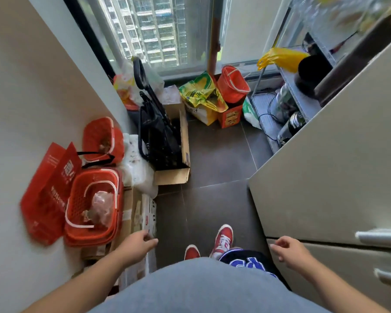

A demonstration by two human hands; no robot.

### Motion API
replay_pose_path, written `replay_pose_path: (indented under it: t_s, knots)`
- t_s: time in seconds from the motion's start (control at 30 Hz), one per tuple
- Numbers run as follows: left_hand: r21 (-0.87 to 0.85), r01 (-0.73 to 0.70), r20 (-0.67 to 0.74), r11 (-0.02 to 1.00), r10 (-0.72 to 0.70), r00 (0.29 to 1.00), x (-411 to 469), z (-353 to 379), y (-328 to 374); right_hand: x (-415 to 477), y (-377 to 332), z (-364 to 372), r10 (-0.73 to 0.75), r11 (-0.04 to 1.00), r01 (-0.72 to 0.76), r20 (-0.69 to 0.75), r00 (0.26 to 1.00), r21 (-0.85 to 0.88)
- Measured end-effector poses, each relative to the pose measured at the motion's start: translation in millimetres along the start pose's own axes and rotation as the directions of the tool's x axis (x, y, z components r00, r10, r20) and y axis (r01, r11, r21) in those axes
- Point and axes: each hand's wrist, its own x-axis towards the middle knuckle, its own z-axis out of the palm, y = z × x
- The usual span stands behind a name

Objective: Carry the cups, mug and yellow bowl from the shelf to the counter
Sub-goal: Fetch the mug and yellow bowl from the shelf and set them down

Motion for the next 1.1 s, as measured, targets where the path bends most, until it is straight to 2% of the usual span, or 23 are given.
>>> replay_pose_path:
  t_s: [0.13, 0.2, 0.4, 0.53, 0.73, 0.9, 0.97, 1.1]
  knots:
    - [-0.047, -0.070, -0.021, 0.996, 0.069, 0.997, 42, -31, 63, 36, -12, -23, 0.066, 0.997, -0.065, -0.030, 0.997, 0.027]
    - [-0.049, -0.107, -0.029, 0.993, 0.106, 0.994, 60, -45, 95, 57, -29, -34, 0.051, 0.999, -0.051, -0.032, 0.998, 0.007]
    - [-0.100, -0.151, -0.072, 0.983, 0.144, 0.987, 94, -97, 204, 115, -140, -79, -0.168, 0.985, 0.169, -0.020, 0.986, 0.034]
    - [-0.122, -0.305, -0.151, 0.944, 0.286, 0.946, 101, -129, 280, 134, -222, -121, -0.349, 0.933, 0.355, -0.084, 0.933, 0.067]
    - [-0.141, -0.563, -0.199, 0.815, 0.533, 0.822, 103, -184, 400, 134, -309, -200, -0.476, 0.835, 0.523, -0.252, 0.842, 0.171]
    - [-0.120, -0.720, -0.177, 0.683, 0.699, 0.692, 123, -225, 495, 135, -359, -260, -0.493, 0.752, 0.617, -0.422, 0.760, 0.233]
    - [-0.090, -0.786, -0.143, 0.612, 0.773, 0.618, 132, -240, 534, 136, -375, -281, -0.462, 0.721, 0.636, -0.493, 0.737, 0.274]
    - [-0.057, -0.908, -0.061, 0.416, 0.906, 0.419, 145, -274, 622, 138, -407, -327, -0.346, 0.652, 0.680, -0.667, 0.660, 0.335]
